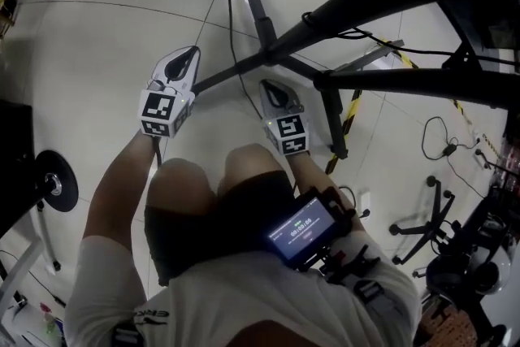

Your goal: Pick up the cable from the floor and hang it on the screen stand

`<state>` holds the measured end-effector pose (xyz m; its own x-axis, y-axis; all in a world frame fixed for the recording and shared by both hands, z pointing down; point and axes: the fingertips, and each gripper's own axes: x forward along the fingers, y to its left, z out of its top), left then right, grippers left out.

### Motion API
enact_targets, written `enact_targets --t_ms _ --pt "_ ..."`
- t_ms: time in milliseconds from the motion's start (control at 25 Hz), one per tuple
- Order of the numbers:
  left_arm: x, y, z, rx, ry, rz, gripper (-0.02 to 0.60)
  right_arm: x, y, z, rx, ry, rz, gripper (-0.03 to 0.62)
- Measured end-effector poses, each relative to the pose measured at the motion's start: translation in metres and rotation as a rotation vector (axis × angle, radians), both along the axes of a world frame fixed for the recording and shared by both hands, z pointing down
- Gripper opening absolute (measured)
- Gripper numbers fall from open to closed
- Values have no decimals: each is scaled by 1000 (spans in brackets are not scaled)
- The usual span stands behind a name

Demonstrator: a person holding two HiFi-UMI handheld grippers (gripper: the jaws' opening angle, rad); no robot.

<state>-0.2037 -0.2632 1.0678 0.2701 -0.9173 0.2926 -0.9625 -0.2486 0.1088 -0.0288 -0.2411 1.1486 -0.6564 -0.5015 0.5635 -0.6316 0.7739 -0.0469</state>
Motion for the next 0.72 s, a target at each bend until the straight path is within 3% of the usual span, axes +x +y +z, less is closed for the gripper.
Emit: enact_targets --t_ms 280,520,720 --pt "20 7 45 -46 -16 81 2 0 21 41 -27 30 -47 40" --pt "31 10 60 -64 -9 89 2 14 54 91 -94 148 -149 133" --pt "33 15 66 -65 -1 96 2 14 63 124 -134 189 -159 152"
